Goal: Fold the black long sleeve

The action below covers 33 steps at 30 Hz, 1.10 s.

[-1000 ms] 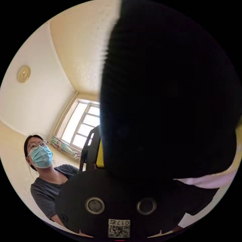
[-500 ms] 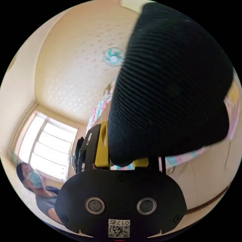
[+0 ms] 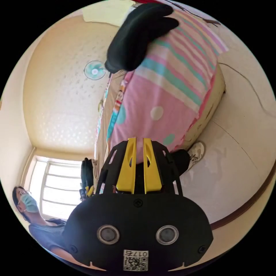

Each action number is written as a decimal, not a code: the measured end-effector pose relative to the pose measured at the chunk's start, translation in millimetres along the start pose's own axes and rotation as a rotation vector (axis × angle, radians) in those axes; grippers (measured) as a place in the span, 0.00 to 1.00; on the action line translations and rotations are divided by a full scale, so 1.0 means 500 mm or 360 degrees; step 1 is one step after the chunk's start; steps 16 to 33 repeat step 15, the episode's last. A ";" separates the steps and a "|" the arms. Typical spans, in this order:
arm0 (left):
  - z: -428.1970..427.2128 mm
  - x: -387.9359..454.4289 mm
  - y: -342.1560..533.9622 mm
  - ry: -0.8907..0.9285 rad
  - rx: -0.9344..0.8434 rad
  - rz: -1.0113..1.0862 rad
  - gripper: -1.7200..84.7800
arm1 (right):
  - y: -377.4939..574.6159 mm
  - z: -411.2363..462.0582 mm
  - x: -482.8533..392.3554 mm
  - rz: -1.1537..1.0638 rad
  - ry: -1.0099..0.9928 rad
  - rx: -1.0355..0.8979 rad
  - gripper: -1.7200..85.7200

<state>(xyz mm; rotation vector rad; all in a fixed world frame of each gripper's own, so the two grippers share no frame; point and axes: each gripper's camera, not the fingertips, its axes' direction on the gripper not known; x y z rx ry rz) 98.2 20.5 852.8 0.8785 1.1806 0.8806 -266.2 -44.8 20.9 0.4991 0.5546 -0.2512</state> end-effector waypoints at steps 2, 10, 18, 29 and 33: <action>0.028 0.047 0.018 -0.0040 0.0050 0.0101 0.13 | -0.009 0.065 -0.131 -0.0278 0.0092 -0.0069 0.04; -0.044 0.154 0.151 -0.0530 0.0586 0.0362 0.14 | 0.105 0.479 -0.650 -0.1356 0.0530 -0.0287 0.03; -0.221 0.147 0.217 -0.0843 0.0959 0.0242 0.17 | 0.203 0.775 -0.711 -0.1391 0.0563 -0.0421 0.03; -0.221 0.147 0.217 -0.0843 0.0959 0.0242 0.17 | 0.203 0.775 -0.711 -0.1391 0.0563 -0.0421 0.03; -0.221 0.147 0.217 -0.0843 0.0959 0.0242 0.17 | 0.203 0.775 -0.711 -0.1391 0.0563 -0.0421 0.03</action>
